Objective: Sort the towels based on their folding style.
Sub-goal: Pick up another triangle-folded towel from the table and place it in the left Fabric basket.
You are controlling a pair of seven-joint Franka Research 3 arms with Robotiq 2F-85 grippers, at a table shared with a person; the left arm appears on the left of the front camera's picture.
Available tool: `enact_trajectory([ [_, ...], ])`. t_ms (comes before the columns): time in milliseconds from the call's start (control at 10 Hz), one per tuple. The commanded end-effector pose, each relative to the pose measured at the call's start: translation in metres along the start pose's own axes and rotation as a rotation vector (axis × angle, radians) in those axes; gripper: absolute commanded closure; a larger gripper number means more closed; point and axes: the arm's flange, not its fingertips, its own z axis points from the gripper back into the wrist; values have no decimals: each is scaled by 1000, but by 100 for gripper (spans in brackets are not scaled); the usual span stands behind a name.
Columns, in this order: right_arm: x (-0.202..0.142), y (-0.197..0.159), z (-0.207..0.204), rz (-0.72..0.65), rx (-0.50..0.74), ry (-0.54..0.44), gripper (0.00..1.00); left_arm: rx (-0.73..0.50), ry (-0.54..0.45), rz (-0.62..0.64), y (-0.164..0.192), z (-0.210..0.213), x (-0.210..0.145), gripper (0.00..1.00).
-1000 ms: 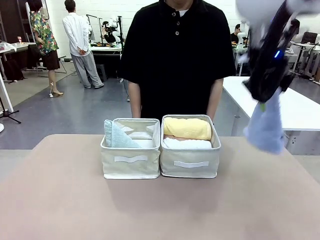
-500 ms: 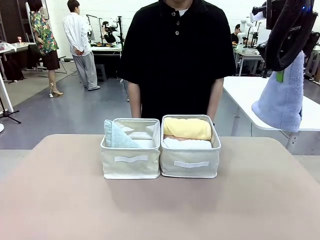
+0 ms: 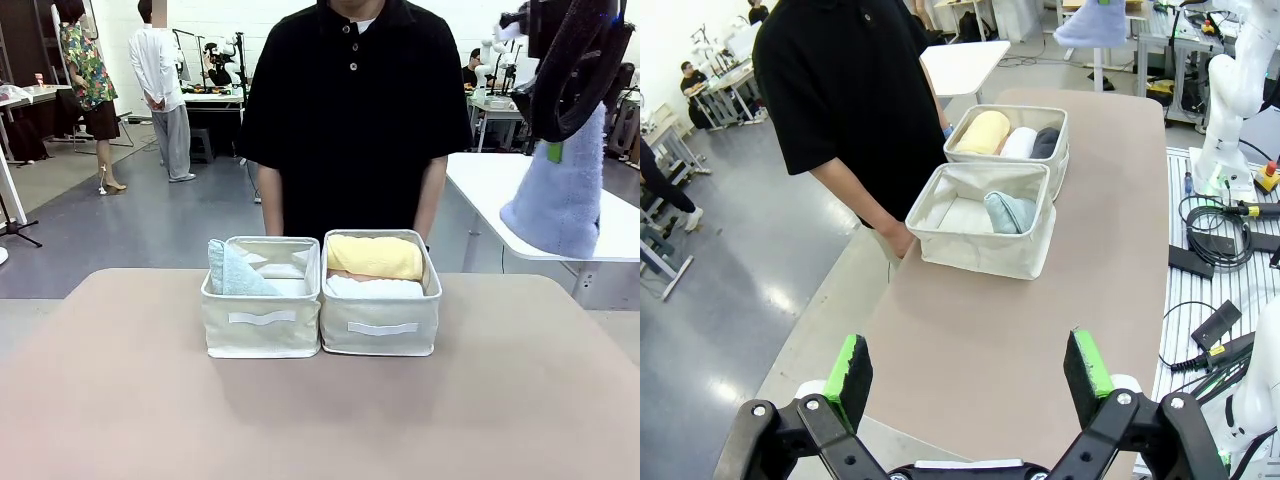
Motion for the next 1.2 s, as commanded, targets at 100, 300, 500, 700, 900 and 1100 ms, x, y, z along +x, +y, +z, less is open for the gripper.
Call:
enact_trajectory([
  [100, 52, 74, 32, 758, -81, -254, 80, 0, -17, -4, -1, 1, 2, 0],
  [300, 109, 136, 29, 1153, 21, -405, 80, 0, -17, -4, -1, 1, 2, 0],
  [500, 151, 198, 8, 1310, 53, -473, 80, 0, -17, -4, -1, 1, 2, 0],
  [700, 179, 241, -2, 1376, 68, -531, 80, 0, -17, -4, -1, 1, 2, 0],
  [900, 186, 249, -4, 1317, 90, -513, 80, 0, -17, -4, -1, 1, 2, 0],
  [1100, 178, 256, -22, 1345, 42, -509, 80, 0, -17, -4, -1, 1, 2, 0],
])
